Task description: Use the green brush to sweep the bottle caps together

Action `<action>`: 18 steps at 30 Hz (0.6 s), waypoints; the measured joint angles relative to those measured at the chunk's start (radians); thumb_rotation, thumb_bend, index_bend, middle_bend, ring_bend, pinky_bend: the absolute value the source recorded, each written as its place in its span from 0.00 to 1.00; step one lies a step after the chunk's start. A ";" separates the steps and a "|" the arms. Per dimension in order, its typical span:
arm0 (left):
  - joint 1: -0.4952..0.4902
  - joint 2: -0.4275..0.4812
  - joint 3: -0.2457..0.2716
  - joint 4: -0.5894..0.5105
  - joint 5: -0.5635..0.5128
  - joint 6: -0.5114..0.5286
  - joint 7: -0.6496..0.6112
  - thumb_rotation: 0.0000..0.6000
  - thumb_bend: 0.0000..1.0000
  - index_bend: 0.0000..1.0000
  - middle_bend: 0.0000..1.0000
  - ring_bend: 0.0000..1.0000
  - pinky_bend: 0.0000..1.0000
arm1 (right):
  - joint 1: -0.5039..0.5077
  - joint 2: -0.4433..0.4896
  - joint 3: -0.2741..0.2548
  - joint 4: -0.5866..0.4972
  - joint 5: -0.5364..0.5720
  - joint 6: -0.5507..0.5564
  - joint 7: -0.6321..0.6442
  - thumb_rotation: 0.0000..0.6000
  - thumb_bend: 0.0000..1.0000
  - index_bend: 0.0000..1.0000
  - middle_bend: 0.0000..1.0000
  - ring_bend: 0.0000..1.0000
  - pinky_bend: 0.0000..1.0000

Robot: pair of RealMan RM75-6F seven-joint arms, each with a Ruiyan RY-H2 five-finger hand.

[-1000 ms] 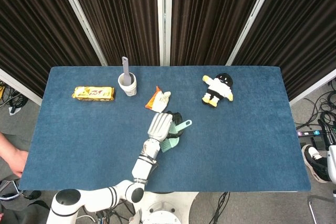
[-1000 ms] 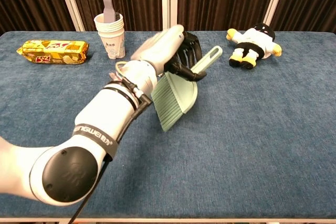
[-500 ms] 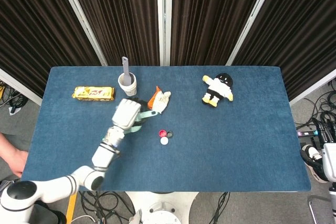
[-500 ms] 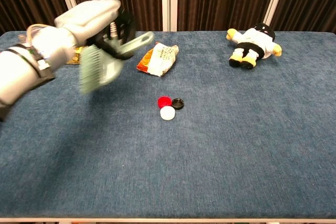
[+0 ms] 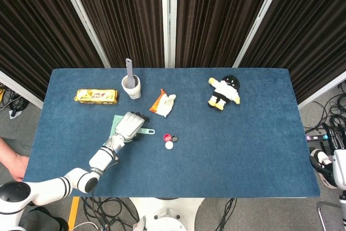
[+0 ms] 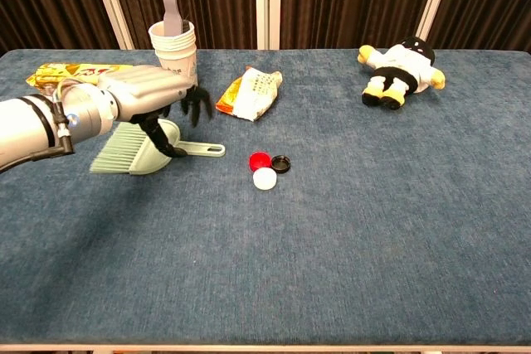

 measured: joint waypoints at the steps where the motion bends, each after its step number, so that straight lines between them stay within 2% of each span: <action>1: 0.005 0.011 -0.003 -0.020 0.001 0.007 -0.022 1.00 0.10 0.14 0.20 0.18 0.31 | 0.001 0.000 0.000 0.000 0.000 -0.003 0.000 1.00 0.16 0.01 0.14 0.00 0.02; 6: 0.058 0.086 -0.015 -0.103 0.012 0.101 -0.095 1.00 0.09 0.14 0.20 0.18 0.30 | 0.015 0.004 -0.002 0.005 0.000 -0.035 0.013 1.00 0.16 0.01 0.14 0.00 0.02; 11: 0.184 0.207 -0.015 -0.168 0.018 0.279 -0.153 1.00 0.09 0.15 0.21 0.18 0.25 | 0.035 0.004 -0.007 0.022 -0.006 -0.072 0.047 1.00 0.16 0.01 0.14 0.00 0.02; 18: 0.400 0.365 0.042 -0.211 0.034 0.506 -0.188 1.00 0.09 0.17 0.21 0.18 0.22 | 0.067 -0.010 -0.025 0.046 -0.055 -0.106 0.084 1.00 0.17 0.01 0.13 0.00 0.02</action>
